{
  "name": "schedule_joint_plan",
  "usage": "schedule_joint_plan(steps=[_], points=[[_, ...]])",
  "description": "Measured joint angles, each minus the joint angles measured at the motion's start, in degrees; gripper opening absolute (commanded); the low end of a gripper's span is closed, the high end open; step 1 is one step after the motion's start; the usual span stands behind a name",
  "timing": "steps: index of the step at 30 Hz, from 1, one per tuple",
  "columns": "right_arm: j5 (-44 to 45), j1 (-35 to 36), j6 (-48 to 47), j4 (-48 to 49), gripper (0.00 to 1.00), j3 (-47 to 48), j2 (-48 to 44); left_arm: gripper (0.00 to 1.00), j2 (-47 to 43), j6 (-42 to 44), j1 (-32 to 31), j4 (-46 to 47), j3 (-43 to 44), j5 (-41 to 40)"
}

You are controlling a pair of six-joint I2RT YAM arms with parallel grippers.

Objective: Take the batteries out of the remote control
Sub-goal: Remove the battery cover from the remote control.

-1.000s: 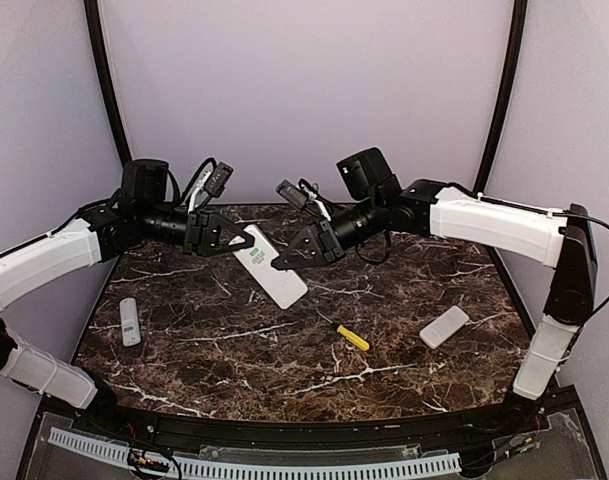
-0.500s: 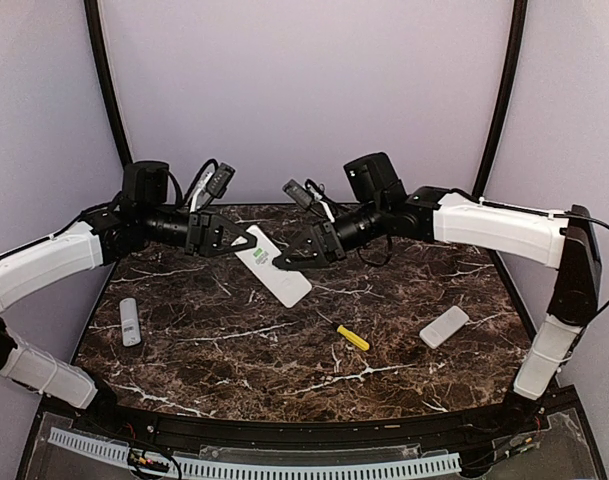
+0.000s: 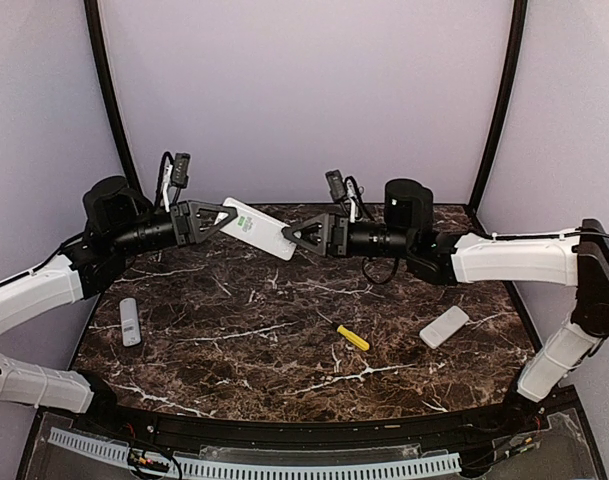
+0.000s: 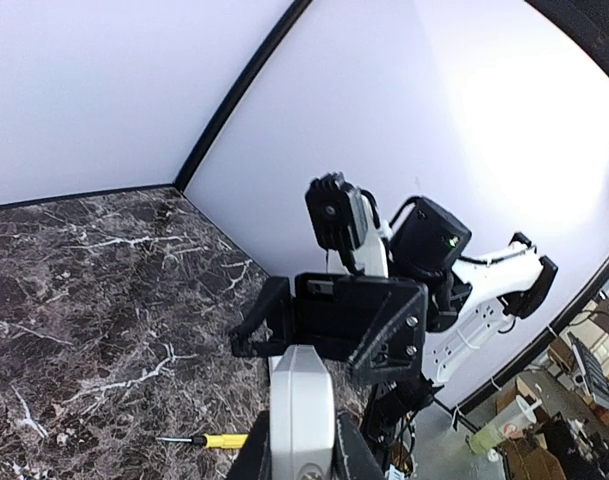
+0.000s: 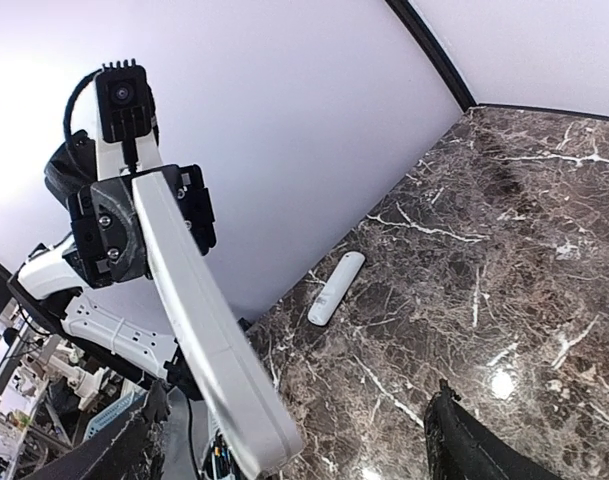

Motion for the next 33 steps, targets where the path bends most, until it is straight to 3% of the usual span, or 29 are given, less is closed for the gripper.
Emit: schedule_joint_plan(steps=[5,11,33], points=[[1.7,2.1,4.1,8.3,0.85,-1.2,0.8,0.00,-2.2,-4.0,0.8,3.5,-2.2,-4.5],[1.7,2.8,6.2,13.9,0.74,-1.2,1.3,0.00,-3.7,-7.0,1.3,6.5,-2.6,-5.3],[2.1,4.1,7.5,16.0,0.44,0.9,2.9,0.00,-3.8,-12.6,1.4,11.6,-3.6,-1.6]])
